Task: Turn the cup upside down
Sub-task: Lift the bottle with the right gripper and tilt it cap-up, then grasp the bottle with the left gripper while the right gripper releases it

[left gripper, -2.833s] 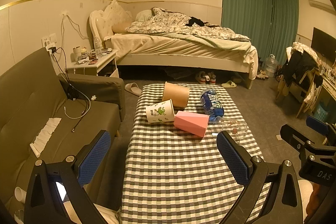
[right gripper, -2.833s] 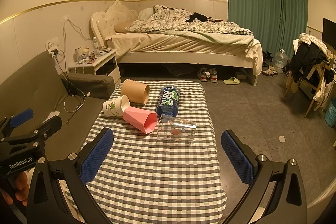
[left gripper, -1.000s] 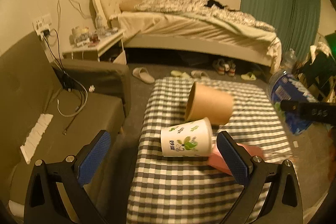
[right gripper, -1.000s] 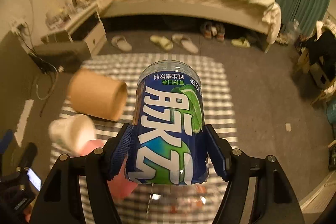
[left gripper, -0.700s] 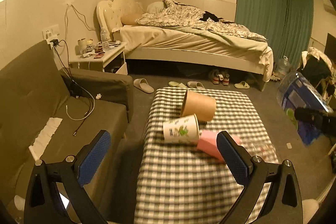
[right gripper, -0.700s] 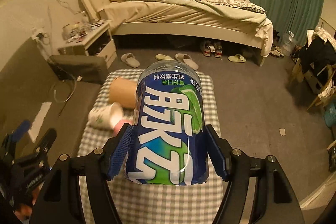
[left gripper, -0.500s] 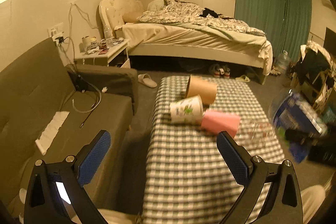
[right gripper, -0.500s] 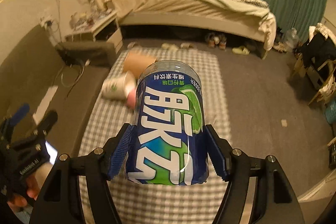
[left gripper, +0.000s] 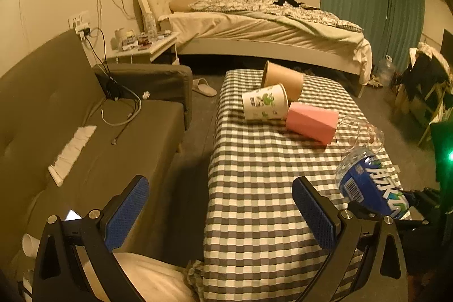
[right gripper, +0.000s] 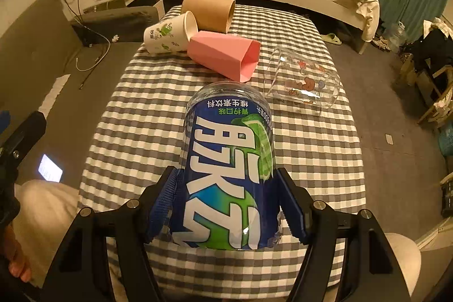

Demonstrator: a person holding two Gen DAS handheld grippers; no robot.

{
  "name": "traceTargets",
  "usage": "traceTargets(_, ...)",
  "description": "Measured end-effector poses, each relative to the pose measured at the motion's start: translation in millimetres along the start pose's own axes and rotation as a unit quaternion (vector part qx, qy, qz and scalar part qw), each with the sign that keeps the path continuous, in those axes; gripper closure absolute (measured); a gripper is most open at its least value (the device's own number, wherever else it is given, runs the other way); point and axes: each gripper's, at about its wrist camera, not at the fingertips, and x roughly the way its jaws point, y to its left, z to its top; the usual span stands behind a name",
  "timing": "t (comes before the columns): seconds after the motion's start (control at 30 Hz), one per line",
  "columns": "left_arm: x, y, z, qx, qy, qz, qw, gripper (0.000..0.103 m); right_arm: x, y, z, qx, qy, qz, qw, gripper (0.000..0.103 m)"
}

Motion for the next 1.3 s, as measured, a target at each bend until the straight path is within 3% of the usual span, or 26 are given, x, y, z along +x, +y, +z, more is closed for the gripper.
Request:
traceTargets(0.33, 17.7, -10.0, -7.9, 0.001, 0.031, 0.001, 0.9995, 0.000, 33.4, -7.5, -10.3, 0.007, 0.029, 0.013, 0.999, 0.034)
traceTargets(0.57, 26.3, -27.7, -8.2, 0.016, 0.050, 0.009, 0.9986, 0.000, 43.0, -17.2, -12.3, 0.020, 0.045, 0.048, 0.998, 0.030)
traceTargets(0.67, 27.0, -33.5, -7.1, 0.020, 0.056, 0.012, 0.9982, 0.000, 33.7, -24.7, -10.2, 0.019, 0.048, 0.055, 0.997, 0.016)
traceTargets(0.83, 25.4, -52.3, 3.5, 0.017, 0.076, -0.002, 0.9970, 0.000, -10.2, -63.3, -6.3, 0.025, 0.001, 0.053, 0.998, 0.014)
traceTargets(0.97, 26.3, -86.4, 22.1, 0.007, 0.108, -0.058, 0.9925, 0.000, -31.1, -102.1, -3.5, 0.050, -0.018, 0.026, 0.998, 0.014)
traceTargets(1.1, 39.6, -130.7, 35.5, 0.038, 0.131, -0.094, 0.9861, 0.000, -30.2, -142.7, -6.6, 0.103, -0.010, 0.041, 0.994, 0.014)
traceTargets(1.3, 87.0, -180.0, 28.8, 0.086, 0.198, -0.081, 0.9731, 0.000, -10.8, -172.9, -15.8, 0.136, 0.012, 0.052, 0.989, 0.014)
